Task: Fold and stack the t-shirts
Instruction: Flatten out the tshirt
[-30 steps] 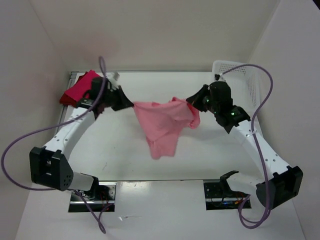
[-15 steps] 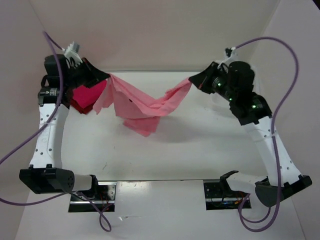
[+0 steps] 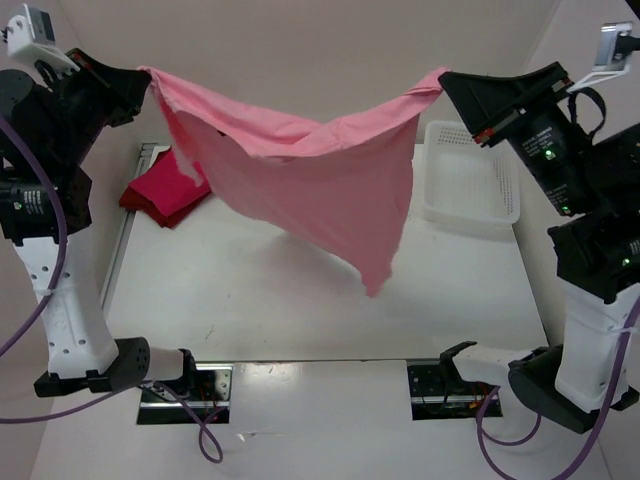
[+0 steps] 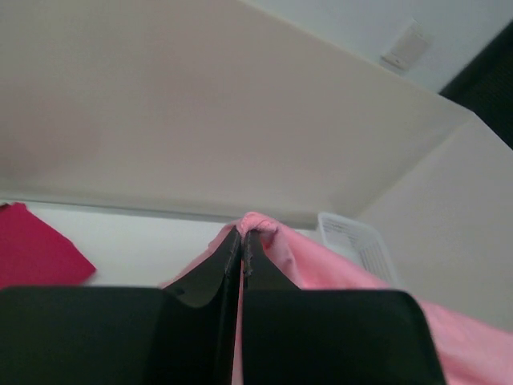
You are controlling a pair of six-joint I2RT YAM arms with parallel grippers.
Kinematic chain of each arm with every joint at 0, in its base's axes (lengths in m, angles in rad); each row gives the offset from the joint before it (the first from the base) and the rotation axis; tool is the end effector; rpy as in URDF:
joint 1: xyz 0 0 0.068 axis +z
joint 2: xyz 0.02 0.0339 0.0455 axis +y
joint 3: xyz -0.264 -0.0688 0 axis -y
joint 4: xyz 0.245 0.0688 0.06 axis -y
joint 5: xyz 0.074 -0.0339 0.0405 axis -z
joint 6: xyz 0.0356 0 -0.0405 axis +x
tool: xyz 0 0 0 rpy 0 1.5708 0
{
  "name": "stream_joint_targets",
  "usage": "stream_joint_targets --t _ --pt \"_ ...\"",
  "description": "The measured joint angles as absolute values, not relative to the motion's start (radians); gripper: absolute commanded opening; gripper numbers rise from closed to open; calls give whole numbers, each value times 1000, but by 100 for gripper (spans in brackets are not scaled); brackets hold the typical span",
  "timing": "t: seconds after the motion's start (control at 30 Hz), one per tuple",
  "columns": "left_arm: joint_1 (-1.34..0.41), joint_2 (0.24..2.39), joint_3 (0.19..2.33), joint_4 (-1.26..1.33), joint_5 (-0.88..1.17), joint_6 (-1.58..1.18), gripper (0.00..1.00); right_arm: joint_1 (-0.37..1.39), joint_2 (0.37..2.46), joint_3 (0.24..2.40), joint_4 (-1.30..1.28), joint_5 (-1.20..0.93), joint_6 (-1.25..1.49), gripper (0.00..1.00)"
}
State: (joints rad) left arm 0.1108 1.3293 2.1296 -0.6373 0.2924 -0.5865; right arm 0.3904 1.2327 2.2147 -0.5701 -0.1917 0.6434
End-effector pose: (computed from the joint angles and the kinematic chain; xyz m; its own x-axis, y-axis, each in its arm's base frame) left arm 0.1911 0.0109 0.6050 0.0365 -0.5292 -0.8477 0.2365 0.8288 -0.5072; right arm 0.1069 0.0513 0.6432 -0.0248 0.6266 -0.7789 -0.6502 0.5817 0.4887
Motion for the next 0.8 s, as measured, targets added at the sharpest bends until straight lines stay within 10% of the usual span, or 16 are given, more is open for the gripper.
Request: stream_joint_targets --t 0.5,0.7,0.8 --pt "-57 1932 2428 -487 67 -459 8 354 1293 1306 -536 -345 751 1" --pt "-338 2294 2537 -469 36 -369 81 307 1275 1230 -498 -315 750 1" --pt "-431 2318 2444 -496 42 -341 92 300 1249 1119 -477 -311 751 1"
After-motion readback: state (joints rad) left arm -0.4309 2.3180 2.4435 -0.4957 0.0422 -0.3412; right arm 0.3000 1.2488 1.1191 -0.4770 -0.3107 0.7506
